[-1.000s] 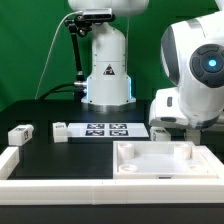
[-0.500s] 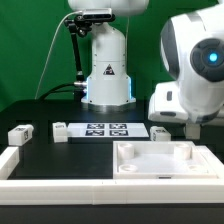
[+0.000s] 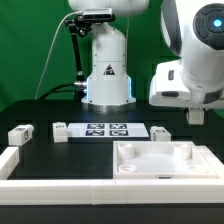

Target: Assemble one leg

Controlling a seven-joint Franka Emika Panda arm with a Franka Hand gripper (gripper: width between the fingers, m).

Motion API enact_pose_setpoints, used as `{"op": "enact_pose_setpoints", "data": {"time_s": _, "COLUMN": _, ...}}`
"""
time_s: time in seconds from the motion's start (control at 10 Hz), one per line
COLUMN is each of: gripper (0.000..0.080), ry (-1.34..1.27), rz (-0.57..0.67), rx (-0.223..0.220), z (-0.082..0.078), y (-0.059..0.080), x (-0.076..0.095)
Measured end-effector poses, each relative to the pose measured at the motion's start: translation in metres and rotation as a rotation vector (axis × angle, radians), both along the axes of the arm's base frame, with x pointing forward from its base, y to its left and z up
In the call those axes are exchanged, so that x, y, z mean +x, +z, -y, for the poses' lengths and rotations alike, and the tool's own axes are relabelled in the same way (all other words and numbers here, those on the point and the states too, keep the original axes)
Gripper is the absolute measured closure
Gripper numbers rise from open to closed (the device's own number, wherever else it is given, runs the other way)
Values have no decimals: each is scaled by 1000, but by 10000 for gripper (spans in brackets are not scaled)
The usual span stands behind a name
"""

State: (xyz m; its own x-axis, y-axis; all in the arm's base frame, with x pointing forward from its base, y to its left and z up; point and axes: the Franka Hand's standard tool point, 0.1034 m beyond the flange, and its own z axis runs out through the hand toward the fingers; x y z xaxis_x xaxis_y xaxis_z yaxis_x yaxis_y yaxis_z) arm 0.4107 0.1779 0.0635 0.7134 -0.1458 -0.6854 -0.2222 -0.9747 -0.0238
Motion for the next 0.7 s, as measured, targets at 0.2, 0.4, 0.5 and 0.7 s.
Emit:
{"op": "enact_pose_setpoints", "data": {"time_s": 0.2, "gripper": 511, "ry": -9, "rz": 197, "rx": -22, "z": -3, "y": 1, "x": 2}}
{"op": "enact_pose_setpoints", "data": {"time_s": 0.4, "gripper": 509, "ry": 21, "rz": 459, "rx": -47, "z": -1, "y": 11, "x": 21}}
{"op": "enact_pose_setpoints", "data": {"time_s": 0.5, "gripper": 509, "ry": 35, "rz": 557, "rx": -51, "z": 0, "y": 21, "x": 28}}
{"op": "enact_pose_setpoints", "data": {"time_s": 0.7, "gripper": 509, "ry": 48, "rz": 743, "rx": -46, "z": -1, "y": 42, "x": 51}}
